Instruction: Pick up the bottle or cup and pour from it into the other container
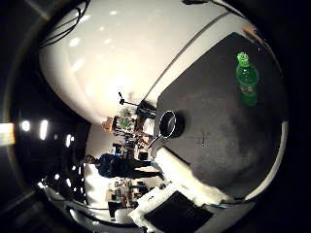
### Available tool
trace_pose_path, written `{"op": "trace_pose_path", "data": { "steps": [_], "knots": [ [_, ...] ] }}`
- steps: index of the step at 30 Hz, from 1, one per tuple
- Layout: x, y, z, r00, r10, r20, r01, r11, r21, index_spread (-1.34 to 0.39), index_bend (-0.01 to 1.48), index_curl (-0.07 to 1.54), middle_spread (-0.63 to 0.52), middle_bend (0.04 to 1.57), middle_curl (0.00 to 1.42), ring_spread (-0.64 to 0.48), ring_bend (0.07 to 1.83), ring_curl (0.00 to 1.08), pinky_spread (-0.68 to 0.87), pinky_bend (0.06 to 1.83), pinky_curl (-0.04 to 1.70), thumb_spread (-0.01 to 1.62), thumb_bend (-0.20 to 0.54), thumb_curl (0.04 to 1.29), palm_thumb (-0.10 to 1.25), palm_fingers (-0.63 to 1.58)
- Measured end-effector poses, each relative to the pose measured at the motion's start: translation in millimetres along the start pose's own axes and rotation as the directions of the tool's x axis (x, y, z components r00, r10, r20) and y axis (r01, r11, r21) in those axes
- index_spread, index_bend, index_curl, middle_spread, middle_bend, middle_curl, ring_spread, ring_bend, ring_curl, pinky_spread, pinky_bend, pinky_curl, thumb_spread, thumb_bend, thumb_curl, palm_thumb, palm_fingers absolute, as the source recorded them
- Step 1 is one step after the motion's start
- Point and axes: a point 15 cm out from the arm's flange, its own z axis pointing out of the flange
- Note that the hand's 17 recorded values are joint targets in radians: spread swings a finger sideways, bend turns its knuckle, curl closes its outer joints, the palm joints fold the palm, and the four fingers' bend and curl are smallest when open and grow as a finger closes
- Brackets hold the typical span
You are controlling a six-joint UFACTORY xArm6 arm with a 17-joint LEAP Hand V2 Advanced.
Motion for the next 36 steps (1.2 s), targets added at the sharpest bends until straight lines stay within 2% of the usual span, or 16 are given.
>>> {"op": "trace_pose_path", "data": {
  "steps": [9,22,36],
  "knots": [
    [63.0,-25.9,17.1,0.993,0.045,0.112,-0.059,0.990,0.130,-0.18,0.16,0.27,0.15,0.24,0.33,0.19,0.38,0.26,0.40,0.72,0.07,1.04,-0.023,0.31,0.53,0.08],
    [113.5,-38.7,47.4,0.965,0.101,0.244,-0.151,0.969,0.197,-0.16,0.16,0.27,0.15,0.24,0.33,0.18,0.38,0.26,0.39,0.72,0.06,1.04,-0.024,0.32,0.54,0.08],
    [140.2,-26.7,93.9,0.934,0.170,0.314,-0.227,0.962,0.154,-0.15,0.16,0.28,0.14,0.24,0.33,0.16,0.38,0.25,0.38,0.72,0.06,1.05,-0.025,0.32,0.54,0.10]
  ]
}}
